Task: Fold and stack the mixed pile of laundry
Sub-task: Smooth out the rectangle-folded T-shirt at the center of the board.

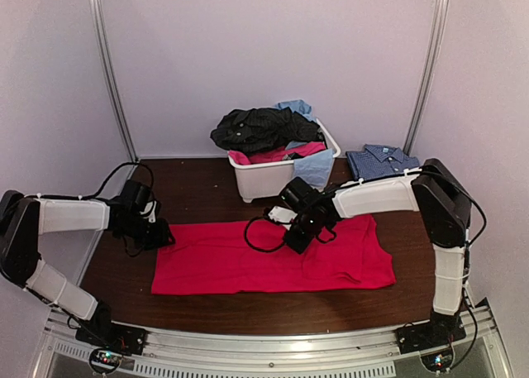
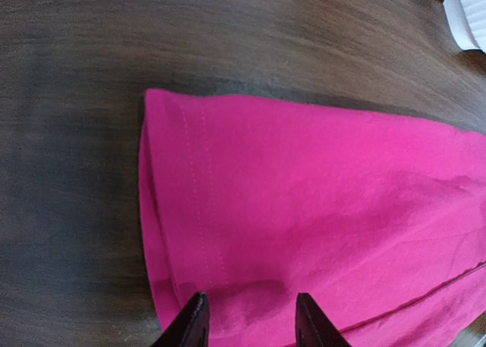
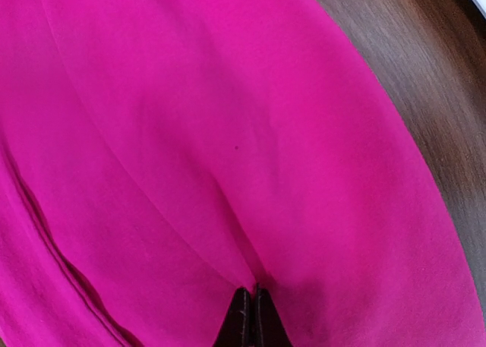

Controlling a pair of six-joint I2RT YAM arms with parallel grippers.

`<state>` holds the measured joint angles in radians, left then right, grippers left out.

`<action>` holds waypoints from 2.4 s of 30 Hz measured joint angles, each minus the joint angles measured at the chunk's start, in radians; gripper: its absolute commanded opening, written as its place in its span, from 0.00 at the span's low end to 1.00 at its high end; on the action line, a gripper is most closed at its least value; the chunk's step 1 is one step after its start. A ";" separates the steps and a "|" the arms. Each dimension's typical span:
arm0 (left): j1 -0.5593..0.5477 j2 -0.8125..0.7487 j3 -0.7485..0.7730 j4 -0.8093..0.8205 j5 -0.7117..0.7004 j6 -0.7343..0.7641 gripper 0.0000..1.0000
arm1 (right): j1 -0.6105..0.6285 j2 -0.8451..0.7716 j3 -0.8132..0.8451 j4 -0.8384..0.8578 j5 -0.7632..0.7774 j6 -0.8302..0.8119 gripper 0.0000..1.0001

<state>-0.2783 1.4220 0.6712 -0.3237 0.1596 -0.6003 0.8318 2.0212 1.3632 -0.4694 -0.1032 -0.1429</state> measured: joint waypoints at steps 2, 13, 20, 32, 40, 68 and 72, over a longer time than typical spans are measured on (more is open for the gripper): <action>0.000 0.000 -0.006 -0.008 -0.005 -0.006 0.42 | 0.000 0.000 0.005 -0.005 0.006 0.000 0.00; 0.001 -0.005 -0.045 -0.022 -0.017 -0.038 0.41 | 0.002 -0.013 0.006 -0.014 0.023 0.011 0.00; 0.002 0.001 -0.045 -0.019 -0.024 -0.046 0.16 | 0.002 -0.024 0.006 -0.014 0.034 0.012 0.00; 0.016 -0.025 -0.007 -0.076 -0.068 -0.038 0.00 | 0.002 -0.029 0.005 -0.017 0.035 0.014 0.00; 0.026 -0.056 0.021 -0.117 -0.098 -0.016 0.05 | 0.001 -0.056 -0.015 -0.018 0.000 0.015 0.00; 0.036 -0.097 0.017 -0.176 0.030 0.102 0.38 | -0.008 -0.070 -0.071 -0.061 -0.324 -0.003 0.31; 0.018 -0.079 0.058 -0.179 0.026 0.109 0.38 | -0.011 -0.067 -0.087 -0.059 -0.300 0.042 0.34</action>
<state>-0.2607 1.3426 0.7288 -0.5026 0.1852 -0.4908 0.8211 1.9541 1.2762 -0.5282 -0.4030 -0.1013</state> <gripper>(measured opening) 0.382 0.319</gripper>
